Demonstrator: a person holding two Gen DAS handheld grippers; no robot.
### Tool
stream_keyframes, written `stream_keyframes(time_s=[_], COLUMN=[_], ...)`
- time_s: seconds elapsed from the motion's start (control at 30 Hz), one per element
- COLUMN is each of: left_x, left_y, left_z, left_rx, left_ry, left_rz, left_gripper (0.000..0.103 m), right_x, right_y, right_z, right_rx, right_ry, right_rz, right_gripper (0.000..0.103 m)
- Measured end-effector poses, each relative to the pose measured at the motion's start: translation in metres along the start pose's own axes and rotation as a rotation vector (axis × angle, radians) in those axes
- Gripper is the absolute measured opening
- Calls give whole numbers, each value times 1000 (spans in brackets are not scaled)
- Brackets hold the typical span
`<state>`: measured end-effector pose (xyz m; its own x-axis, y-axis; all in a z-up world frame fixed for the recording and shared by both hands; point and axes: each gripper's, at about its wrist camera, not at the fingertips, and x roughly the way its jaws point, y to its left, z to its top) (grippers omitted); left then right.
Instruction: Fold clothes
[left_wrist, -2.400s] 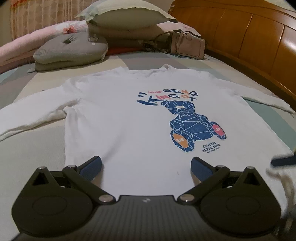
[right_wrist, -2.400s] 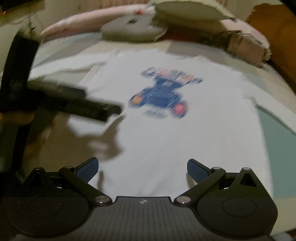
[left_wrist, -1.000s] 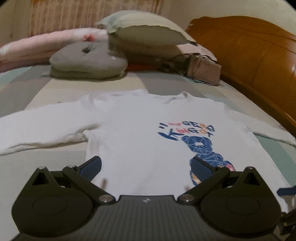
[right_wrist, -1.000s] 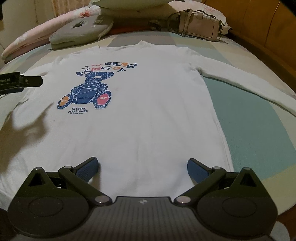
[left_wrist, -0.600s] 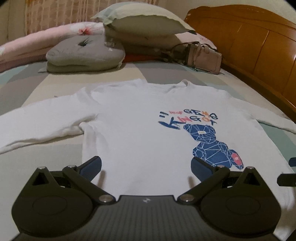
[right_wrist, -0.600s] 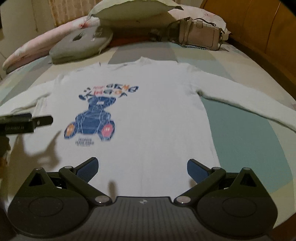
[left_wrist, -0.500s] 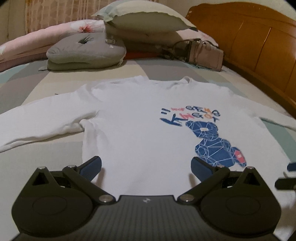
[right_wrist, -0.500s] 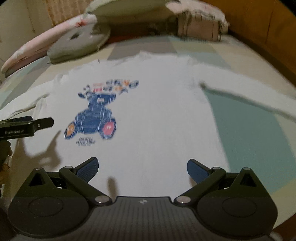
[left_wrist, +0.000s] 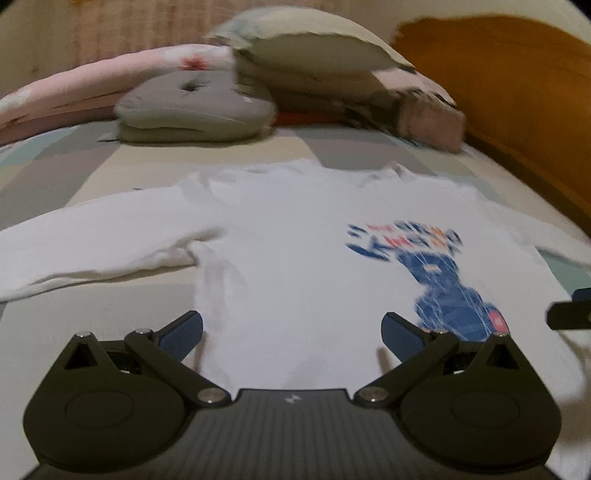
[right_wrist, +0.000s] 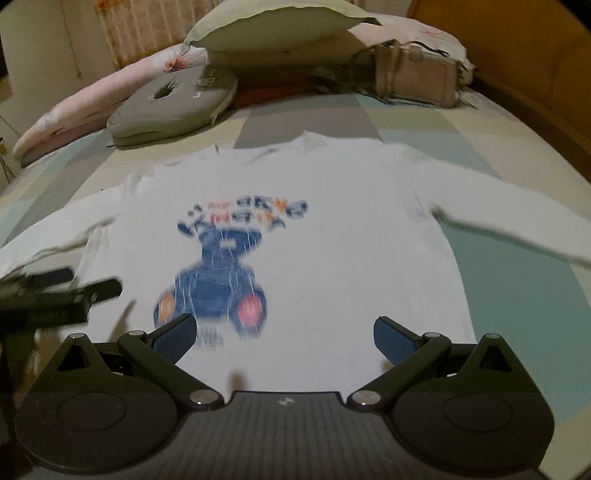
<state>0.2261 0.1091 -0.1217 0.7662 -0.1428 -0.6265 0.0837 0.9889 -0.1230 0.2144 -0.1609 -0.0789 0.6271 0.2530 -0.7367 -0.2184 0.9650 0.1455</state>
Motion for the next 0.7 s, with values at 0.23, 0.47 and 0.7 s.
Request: stream_keyframes(time_s=[0.23, 0.47, 0.7], left_x=[-1, -3, 20], left_y=[12, 27, 71], left_z=[1, 20, 77], left_rx=[-85, -157, -140], left_ry=[-48, -75, -35], left_rz=[29, 95, 322], left_gripper=[102, 102, 102], right_x=[25, 28, 30], right_y=[-5, -30, -43], right_z=[17, 8, 2], right_rx=[-6, 28, 36], right_ry=[-24, -56, -71], right_rz=[118, 196, 243], right_gripper=[103, 103, 103])
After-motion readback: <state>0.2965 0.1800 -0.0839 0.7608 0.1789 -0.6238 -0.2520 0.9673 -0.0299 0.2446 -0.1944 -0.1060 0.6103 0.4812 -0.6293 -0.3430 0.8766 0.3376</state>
